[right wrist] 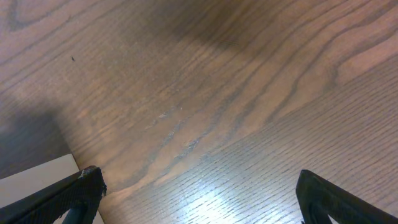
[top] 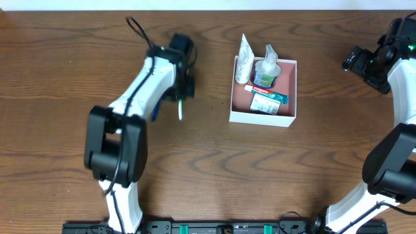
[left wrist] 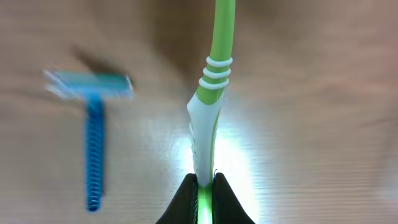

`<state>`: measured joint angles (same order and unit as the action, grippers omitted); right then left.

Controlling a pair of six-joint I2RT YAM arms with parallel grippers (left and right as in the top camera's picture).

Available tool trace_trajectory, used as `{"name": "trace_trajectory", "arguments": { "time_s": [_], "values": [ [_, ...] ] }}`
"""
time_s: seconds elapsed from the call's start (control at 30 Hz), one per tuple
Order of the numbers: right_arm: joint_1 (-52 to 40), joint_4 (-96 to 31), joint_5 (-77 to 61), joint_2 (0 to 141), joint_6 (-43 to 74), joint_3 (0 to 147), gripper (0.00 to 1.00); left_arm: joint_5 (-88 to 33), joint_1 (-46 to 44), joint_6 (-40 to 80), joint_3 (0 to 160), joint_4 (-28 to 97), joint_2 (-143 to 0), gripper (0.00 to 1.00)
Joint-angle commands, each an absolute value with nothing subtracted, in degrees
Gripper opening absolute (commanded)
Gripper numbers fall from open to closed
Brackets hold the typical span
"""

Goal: Pack container
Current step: 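Carry the toothbrush into the box and release it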

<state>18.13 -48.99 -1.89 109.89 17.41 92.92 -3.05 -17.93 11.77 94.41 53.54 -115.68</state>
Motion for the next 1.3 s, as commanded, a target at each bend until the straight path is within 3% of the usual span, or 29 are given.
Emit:
{"name": "trace_trajectory", "arguments": {
  "time_s": [0.0,0.23,0.47,1.27],
  "values": [
    [18.0,-49.1,-1.7,110.0,18.0,92.7,0.99,-4.7,-19.7,9.3,101.1,52.9,-106.5,0.06],
    [18.0,-49.1,-1.7,110.0,18.0,92.7,0.99,-4.8,-30.3,0.5,102.5,46.5,-97.8,0.06],
    [18.0,-49.1,-1.7,110.0,18.0,92.7,0.99,-4.7,-41.1,-14.3,102.2,43.9,-101.4,0.06],
    [18.0,-49.1,-1.7,110.0,18.0,92.7,0.99,-6.0,-43.2,-21.0,102.1,37.6,-116.6,0.08]
  ]
}}
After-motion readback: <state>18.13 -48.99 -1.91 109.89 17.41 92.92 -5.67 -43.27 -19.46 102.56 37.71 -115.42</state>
